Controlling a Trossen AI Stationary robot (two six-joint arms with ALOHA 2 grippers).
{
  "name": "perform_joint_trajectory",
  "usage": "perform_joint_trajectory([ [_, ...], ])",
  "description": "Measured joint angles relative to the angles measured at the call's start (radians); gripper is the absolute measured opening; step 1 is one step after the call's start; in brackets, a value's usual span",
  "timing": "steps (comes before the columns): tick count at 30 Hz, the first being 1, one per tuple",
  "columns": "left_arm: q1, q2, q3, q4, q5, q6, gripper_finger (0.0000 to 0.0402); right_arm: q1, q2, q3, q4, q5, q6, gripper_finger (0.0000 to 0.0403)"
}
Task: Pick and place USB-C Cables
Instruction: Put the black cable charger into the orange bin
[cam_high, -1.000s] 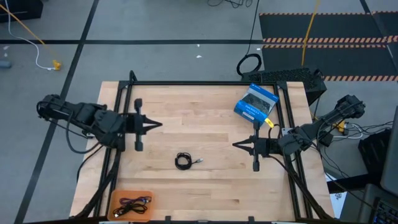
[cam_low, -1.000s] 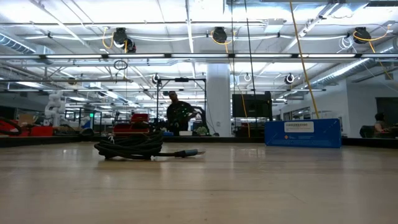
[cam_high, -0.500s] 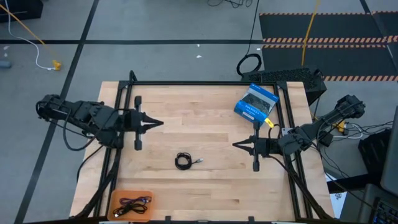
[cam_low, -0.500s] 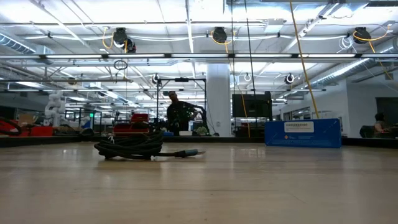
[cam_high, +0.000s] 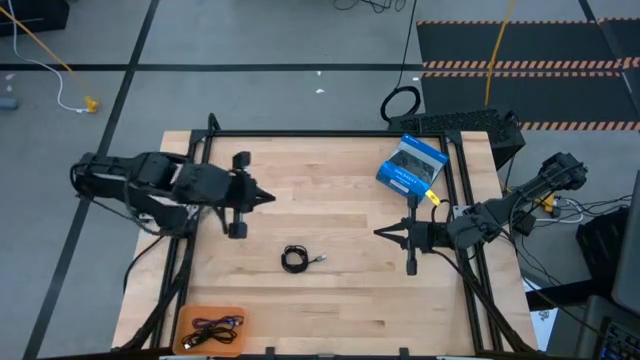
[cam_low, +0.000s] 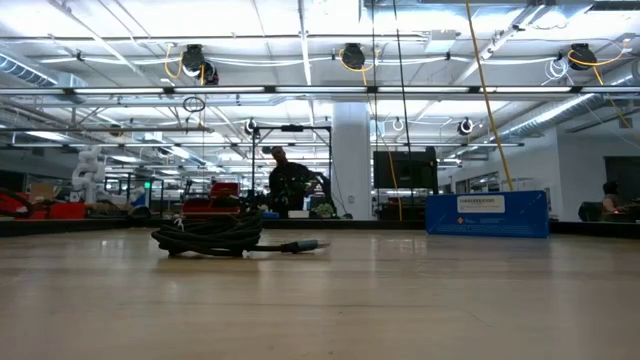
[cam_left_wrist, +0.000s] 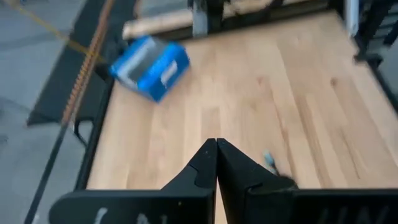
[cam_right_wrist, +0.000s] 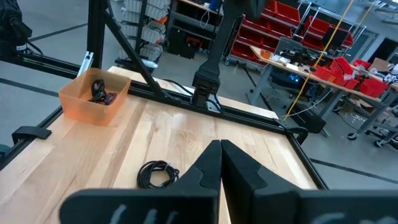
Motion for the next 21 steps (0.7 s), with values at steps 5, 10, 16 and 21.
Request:
perform_joint_trajectory([
  [5, 0.030, 0.115, 0.075, -0.116, 0.074, -0.033, 0.0010, 0.000, 0.000, 0.000, 0.000, 0.000, -0.001, 0.0002],
  [10, 0.050, 0.200, 0.078, -0.174, 0.155, -0.061, 0.0010, 0.000, 0.000, 0.000, -0.001, 0.000, -0.001, 0.0002],
  [16, 0.056, 0.295, 0.075, -0.296, 0.173, -0.113, 0.0010, 0.000, 0.000, 0.000, -0.001, 0.000, -0.001, 0.0002],
  [21, 0.044, 0.354, 0.075, -0.312, 0.243, -0.141, 0.0010, 0.000, 0.000, 0.000, -0.001, 0.000, -0.001, 0.0002],
])
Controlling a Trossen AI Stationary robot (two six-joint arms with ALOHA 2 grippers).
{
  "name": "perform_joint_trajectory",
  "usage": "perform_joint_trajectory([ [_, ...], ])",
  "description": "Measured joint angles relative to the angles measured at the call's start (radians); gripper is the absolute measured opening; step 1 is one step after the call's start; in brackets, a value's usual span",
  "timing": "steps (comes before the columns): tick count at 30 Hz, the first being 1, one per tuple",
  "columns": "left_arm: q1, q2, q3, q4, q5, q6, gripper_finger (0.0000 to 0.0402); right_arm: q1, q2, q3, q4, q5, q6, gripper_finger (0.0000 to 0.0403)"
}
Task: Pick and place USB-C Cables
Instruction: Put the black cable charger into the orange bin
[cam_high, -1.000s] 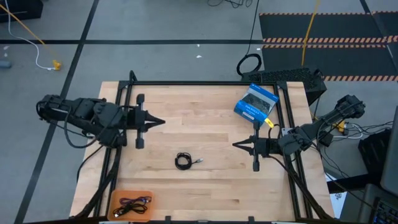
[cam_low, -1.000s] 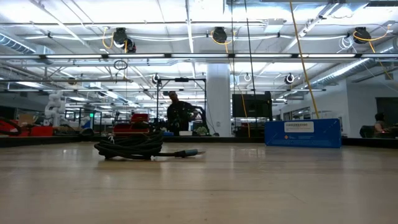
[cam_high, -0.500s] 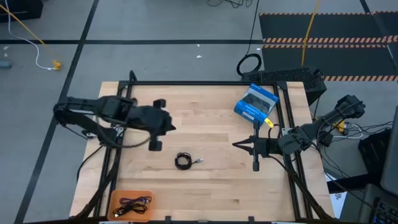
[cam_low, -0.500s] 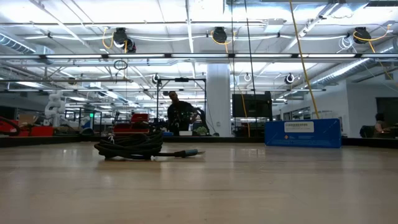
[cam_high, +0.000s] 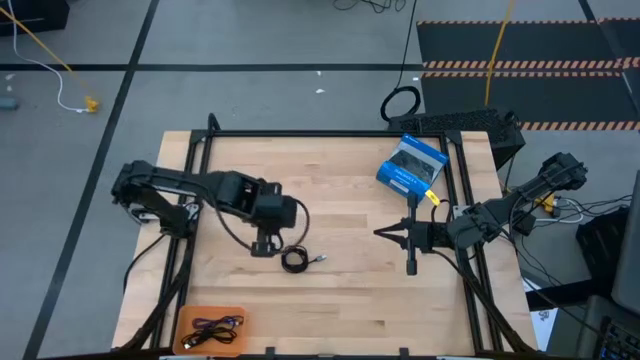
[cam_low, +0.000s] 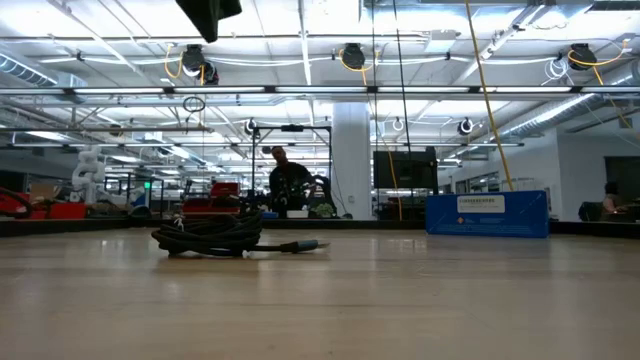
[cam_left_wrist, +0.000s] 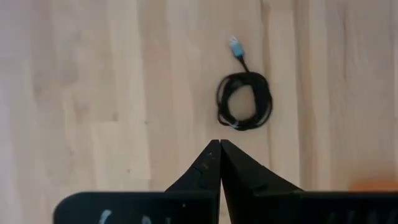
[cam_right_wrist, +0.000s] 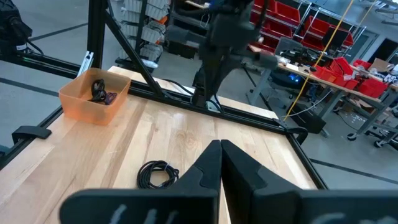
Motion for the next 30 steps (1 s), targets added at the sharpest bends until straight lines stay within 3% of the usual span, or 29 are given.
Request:
perform_joint_trajectory([
  [10, -0.070, 0.134, 0.000, 0.008, 0.017, -0.025, 0.0021, 0.000, 0.000, 0.000, 0.000, 0.000, 0.000, 0.0002],
  [22, -0.121, 0.279, -0.001, 0.057, 0.033, -0.021, 0.0122, 0.000, 0.000, 0.000, 0.000, 0.000, 0.000, 0.0002],
  [30, -0.161, 0.336, -0.011, 0.126, 0.034, -0.024, 0.0159, 0.000, 0.000, 0.000, -0.008, 0.000, 0.003, 0.0002],
])
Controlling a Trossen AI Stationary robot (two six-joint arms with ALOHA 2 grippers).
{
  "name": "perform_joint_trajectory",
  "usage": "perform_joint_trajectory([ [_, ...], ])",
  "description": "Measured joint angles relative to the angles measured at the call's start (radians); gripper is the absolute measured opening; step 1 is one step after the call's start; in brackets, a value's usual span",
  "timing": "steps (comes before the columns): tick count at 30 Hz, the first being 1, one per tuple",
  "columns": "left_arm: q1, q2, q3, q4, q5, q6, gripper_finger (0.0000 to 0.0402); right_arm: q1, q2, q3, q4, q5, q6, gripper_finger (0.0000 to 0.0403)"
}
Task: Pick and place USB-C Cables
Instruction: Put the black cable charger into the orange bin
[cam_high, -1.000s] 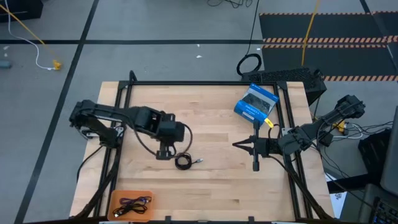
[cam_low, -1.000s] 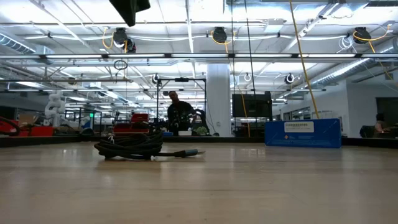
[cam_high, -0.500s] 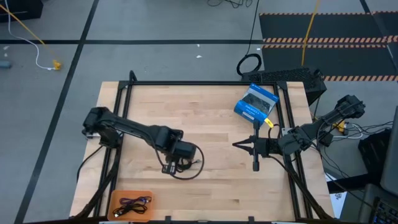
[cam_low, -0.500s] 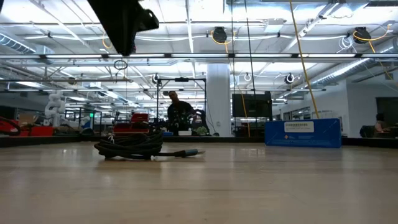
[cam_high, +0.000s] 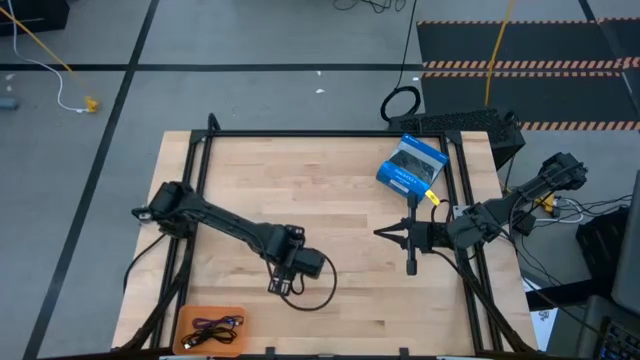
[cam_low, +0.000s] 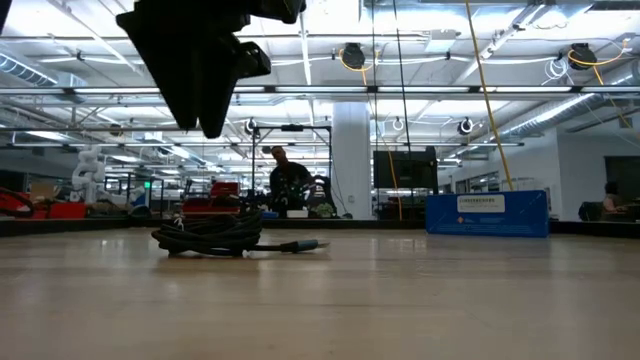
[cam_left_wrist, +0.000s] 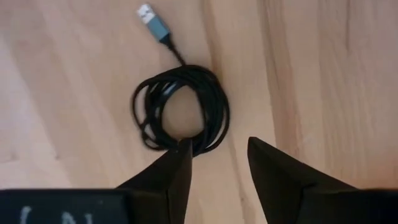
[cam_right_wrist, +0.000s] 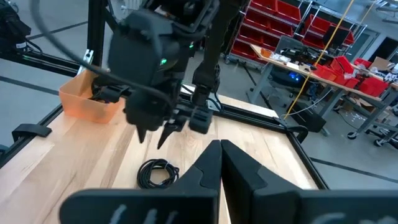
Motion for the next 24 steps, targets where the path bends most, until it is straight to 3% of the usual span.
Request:
perform_joint_trajectory([
  [15, -0.018, 0.005, -0.198, 0.226, 0.003, -0.099, 0.0222, 0.000, 0.000, 0.000, -0.001, 0.000, 0.000, 0.0002],
  [24, -0.018, 0.005, -0.279, 0.299, 0.003, -0.060, 0.0267, 0.000, 0.000, 0.000, -0.007, 0.000, 0.001, 0.0002],
])
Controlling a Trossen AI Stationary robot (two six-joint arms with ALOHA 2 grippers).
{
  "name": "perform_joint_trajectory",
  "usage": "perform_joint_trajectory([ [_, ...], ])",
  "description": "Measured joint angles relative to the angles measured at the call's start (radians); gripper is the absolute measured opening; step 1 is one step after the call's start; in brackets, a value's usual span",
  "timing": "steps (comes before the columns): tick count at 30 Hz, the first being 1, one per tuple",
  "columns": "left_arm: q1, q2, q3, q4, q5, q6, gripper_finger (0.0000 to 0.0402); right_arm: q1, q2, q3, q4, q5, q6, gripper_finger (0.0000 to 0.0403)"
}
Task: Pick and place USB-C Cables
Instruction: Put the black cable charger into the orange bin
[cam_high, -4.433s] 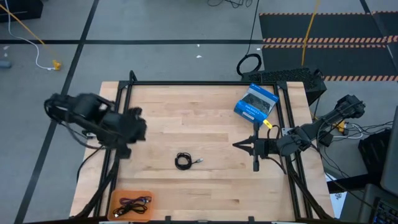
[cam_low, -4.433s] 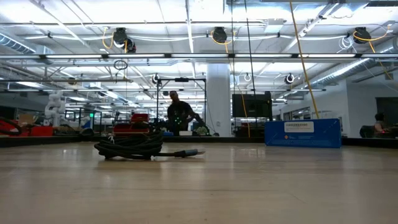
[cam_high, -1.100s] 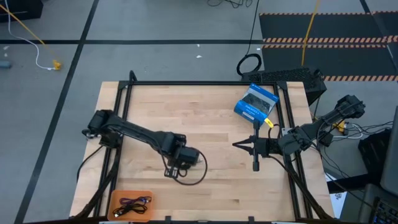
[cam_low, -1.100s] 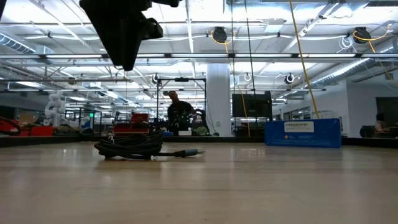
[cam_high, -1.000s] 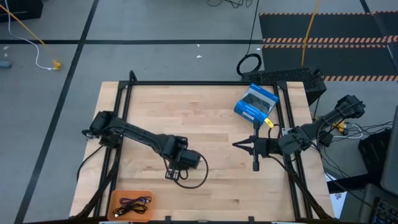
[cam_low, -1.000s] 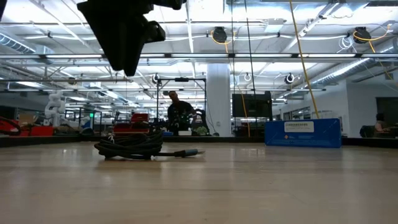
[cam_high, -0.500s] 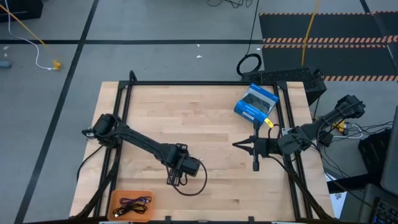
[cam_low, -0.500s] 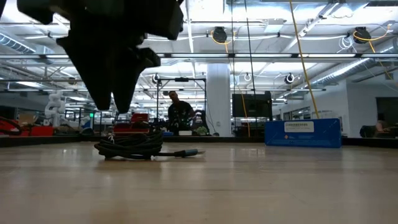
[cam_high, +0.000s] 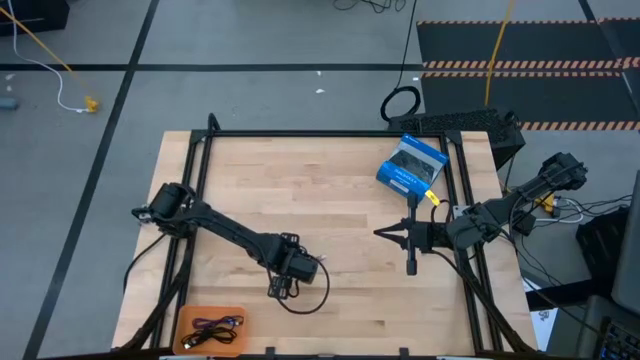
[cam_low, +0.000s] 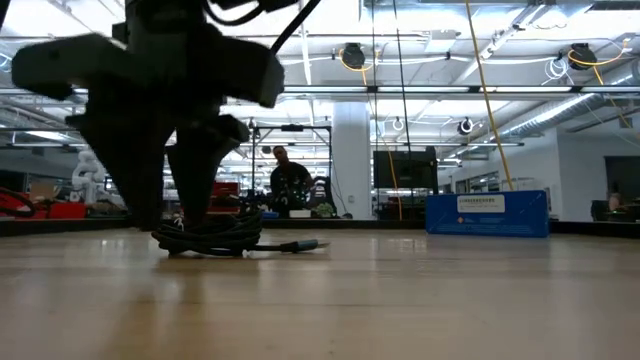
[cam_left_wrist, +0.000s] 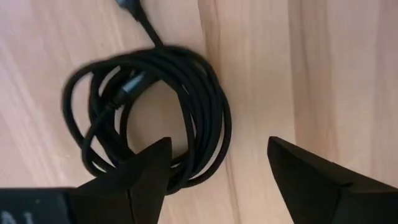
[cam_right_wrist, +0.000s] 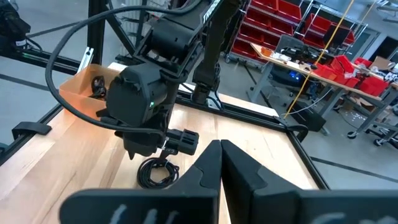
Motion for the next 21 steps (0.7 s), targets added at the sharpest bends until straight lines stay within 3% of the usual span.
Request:
perform_joint_trajectory([
  [10, 0.000, -0.003, -0.110, 0.161, 0.003, 0.036, 0.0245, 0.000, 0.000, 0.000, -0.008, 0.000, 0.000, 0.0002],
  [21, 0.001, -0.004, -0.119, 0.179, 0.024, 0.105, 0.0197, 0.000, 0.000, 0.000, -0.008, 0.000, 0.000, 0.0002],
])
